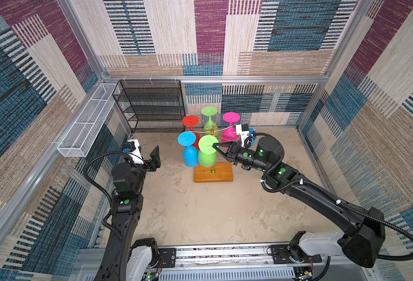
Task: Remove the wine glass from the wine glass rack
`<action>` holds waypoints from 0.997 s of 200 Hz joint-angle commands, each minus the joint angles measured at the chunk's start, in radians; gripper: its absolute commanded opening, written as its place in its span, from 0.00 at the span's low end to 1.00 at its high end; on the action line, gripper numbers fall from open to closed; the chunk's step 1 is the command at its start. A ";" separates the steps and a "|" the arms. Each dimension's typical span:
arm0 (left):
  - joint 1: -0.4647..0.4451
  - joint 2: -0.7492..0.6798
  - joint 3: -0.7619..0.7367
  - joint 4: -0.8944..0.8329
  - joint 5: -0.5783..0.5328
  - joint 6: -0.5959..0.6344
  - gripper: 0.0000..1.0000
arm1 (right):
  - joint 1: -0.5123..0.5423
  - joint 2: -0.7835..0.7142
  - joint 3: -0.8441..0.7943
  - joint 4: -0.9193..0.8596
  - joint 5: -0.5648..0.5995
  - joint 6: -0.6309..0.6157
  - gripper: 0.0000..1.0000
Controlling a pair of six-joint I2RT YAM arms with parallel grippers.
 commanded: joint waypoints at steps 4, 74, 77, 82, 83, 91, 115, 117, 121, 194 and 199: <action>0.001 -0.002 0.000 0.027 -0.002 0.004 0.82 | 0.000 0.005 0.010 0.041 0.037 -0.035 0.00; 0.001 -0.005 -0.001 0.026 -0.003 0.007 0.82 | 0.001 -0.024 -0.020 0.007 0.039 -0.036 0.00; 0.001 -0.005 -0.001 0.027 -0.005 0.007 0.82 | 0.000 -0.027 -0.022 0.005 0.042 -0.037 0.00; 0.001 -0.005 0.000 0.026 -0.005 0.007 0.82 | 0.000 -0.033 -0.027 0.000 0.046 -0.036 0.00; 0.001 -0.005 0.000 0.026 -0.005 0.007 0.82 | 0.000 -0.035 -0.029 -0.001 0.047 -0.036 0.00; 0.000 -0.003 0.000 0.026 -0.005 0.007 0.82 | 0.000 -0.044 -0.034 -0.009 0.054 -0.037 0.00; 0.000 -0.003 0.000 0.027 -0.003 0.006 0.82 | 0.000 -0.067 -0.038 -0.048 0.072 -0.045 0.00; 0.001 -0.002 -0.001 0.027 -0.003 0.005 0.82 | 0.000 -0.068 -0.037 -0.053 0.072 -0.046 0.00; 0.001 -0.002 -0.001 0.027 -0.003 0.006 0.82 | 0.000 -0.070 -0.034 -0.065 0.075 -0.050 0.00; 0.001 0.000 -0.002 0.027 -0.003 0.006 0.81 | 0.007 -0.093 0.013 -0.209 0.124 -0.117 0.00; 0.001 -0.001 -0.002 0.027 -0.003 0.005 0.82 | 0.009 -0.093 0.018 -0.213 0.125 -0.120 0.00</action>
